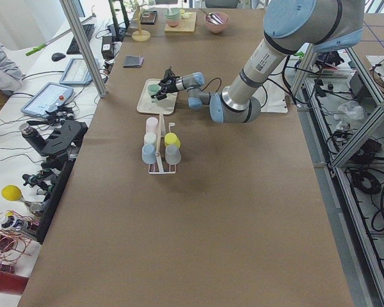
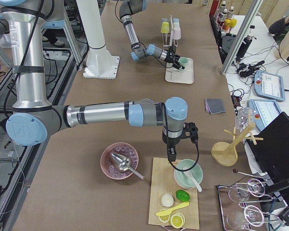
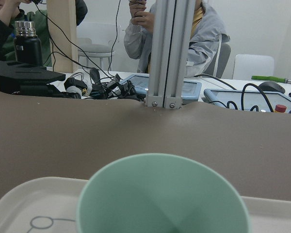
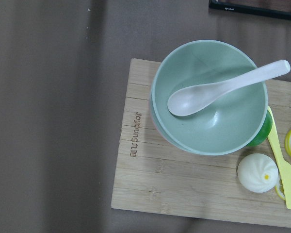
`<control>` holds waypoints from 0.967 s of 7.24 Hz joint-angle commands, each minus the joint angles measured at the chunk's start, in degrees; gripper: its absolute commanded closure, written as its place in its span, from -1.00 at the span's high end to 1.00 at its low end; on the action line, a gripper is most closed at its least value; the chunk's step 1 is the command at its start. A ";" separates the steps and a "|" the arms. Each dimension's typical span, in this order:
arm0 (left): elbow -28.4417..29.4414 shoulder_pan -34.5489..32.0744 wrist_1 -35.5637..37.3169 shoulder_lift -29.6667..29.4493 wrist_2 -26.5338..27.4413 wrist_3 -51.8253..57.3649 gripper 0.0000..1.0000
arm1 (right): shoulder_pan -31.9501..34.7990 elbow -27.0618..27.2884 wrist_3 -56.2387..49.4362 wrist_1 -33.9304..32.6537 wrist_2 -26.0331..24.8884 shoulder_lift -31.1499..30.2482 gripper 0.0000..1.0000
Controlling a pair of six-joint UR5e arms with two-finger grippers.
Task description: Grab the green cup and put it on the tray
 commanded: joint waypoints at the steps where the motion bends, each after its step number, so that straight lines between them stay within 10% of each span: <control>1: -2.33 -0.01 -1.49 2.18 -0.25 3.79 0.96 | -0.33 -0.19 0.33 0.23 0.04 0.07 1.00; 7: -14.69 0.34 -9.94 10.87 -5.85 15.14 0.96 | -0.24 -0.10 0.42 0.23 0.13 -0.10 1.00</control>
